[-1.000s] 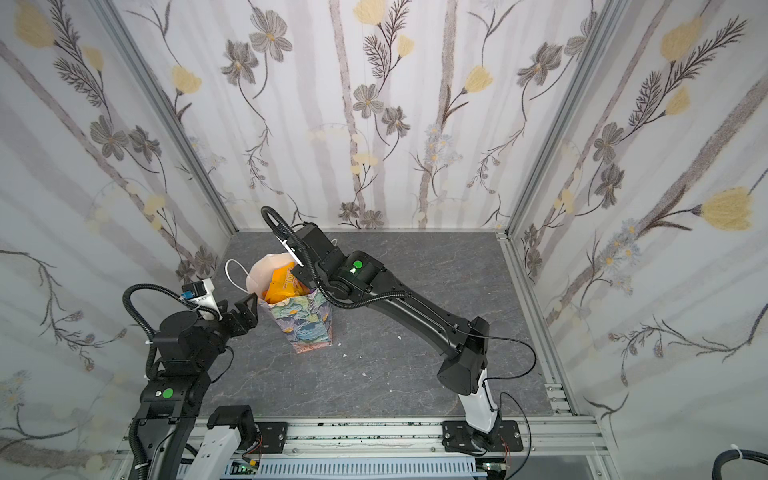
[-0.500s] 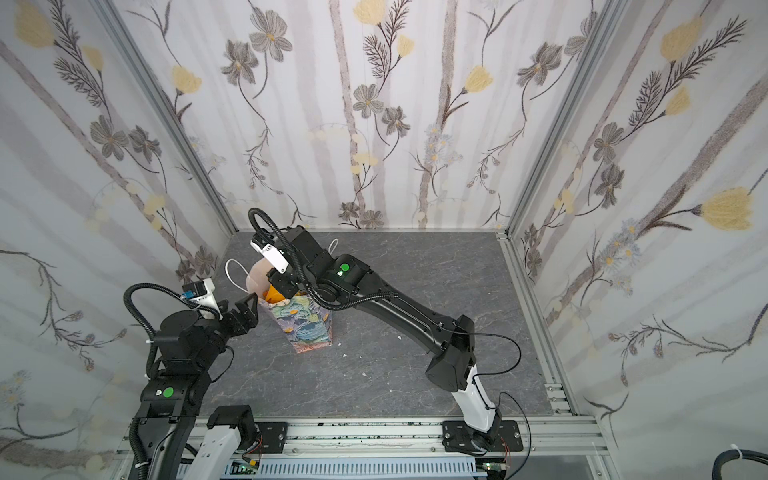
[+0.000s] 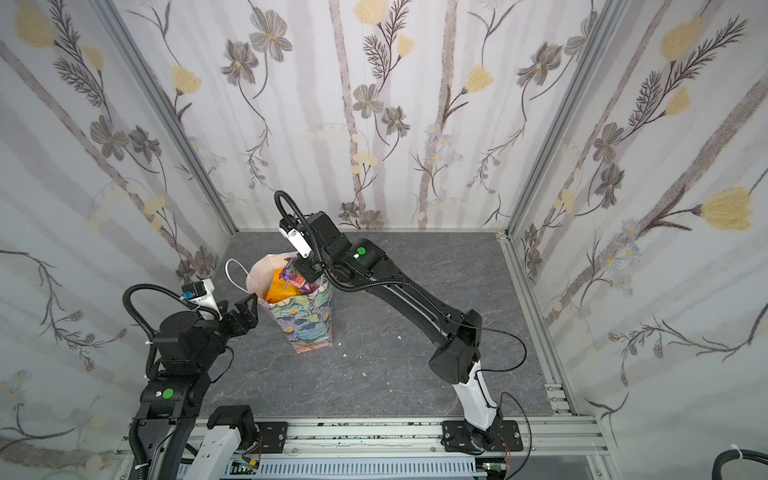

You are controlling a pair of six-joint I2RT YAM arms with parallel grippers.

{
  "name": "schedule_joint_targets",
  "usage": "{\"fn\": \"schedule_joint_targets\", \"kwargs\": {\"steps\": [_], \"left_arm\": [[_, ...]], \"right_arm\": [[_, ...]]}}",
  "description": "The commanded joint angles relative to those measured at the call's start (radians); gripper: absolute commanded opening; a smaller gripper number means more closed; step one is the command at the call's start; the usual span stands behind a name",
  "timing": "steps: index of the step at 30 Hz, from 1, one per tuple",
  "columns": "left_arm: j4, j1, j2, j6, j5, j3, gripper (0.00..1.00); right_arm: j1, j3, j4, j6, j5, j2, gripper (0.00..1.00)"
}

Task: Place the snacks into the paper bag
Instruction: 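Lower the purple packet into the white bag held by the left gripper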

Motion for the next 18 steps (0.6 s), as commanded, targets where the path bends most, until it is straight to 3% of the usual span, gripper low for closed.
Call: {"fn": "schedule_joint_targets", "kwargs": {"steps": [1, 10, 15, 18], "left_arm": [[0.029, -0.001, -0.003, 0.000, 0.011, 0.000, 0.83], [0.030, 0.000, -0.006, 0.000, 0.013, 0.000, 0.83], [0.030, 0.000, -0.006, 0.001, 0.016, 0.000, 0.83], [0.030, -0.001, -0.006, 0.002, 0.017, -0.001, 0.83]], "right_arm": [[0.000, 0.005, -0.024, -0.050, -0.092, 0.034, 0.06], [-0.032, 0.073, 0.018, -0.047, -0.093, 0.108, 0.08], [-0.040, 0.078, 0.014, -0.077, -0.211, 0.148, 0.06], [-0.040, 0.133, -0.020, -0.083, -0.222, 0.193, 0.05]]}}
